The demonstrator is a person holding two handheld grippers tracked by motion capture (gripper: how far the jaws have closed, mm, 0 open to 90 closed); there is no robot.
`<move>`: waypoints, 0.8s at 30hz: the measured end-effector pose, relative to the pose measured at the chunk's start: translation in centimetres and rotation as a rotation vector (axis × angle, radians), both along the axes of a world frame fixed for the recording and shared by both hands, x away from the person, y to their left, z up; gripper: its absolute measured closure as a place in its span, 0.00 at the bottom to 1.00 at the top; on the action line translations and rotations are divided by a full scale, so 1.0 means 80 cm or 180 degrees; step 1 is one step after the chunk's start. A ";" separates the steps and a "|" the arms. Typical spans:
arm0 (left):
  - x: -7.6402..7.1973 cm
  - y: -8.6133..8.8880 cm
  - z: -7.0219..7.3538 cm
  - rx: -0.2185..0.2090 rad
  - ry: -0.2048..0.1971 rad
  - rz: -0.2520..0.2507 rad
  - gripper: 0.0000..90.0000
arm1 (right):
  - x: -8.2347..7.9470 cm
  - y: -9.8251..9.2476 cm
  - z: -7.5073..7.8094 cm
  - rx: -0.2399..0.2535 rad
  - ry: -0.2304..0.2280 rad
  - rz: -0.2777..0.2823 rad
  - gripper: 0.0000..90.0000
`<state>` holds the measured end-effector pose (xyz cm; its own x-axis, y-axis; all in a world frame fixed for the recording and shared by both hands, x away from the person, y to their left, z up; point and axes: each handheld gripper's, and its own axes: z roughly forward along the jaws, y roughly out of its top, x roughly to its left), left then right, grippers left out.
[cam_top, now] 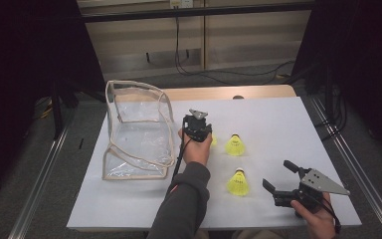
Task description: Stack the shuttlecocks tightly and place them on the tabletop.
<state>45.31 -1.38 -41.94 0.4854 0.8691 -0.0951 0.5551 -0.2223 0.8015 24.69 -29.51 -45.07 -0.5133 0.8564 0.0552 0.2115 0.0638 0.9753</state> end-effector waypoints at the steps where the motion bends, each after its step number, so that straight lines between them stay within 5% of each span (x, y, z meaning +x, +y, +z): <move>1: 0.000 0.000 0.000 -0.0001 0.0006 -0.0017 0.85 | 0.000 0.000 0.000 0.0002 -0.0002 0.0003 0.02; 24: 0.001 -0.007 -0.002 -0.0105 0.0049 -0.0043 0.80 | 0.000 0.000 0.000 -0.0006 -0.0001 0.0000 0.02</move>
<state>45.35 -1.92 -42.13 0.4952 0.8588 -0.1311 0.5647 -0.2035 0.7998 24.70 -29.51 -45.08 -0.5133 0.8565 0.0534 0.2110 0.0657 0.9753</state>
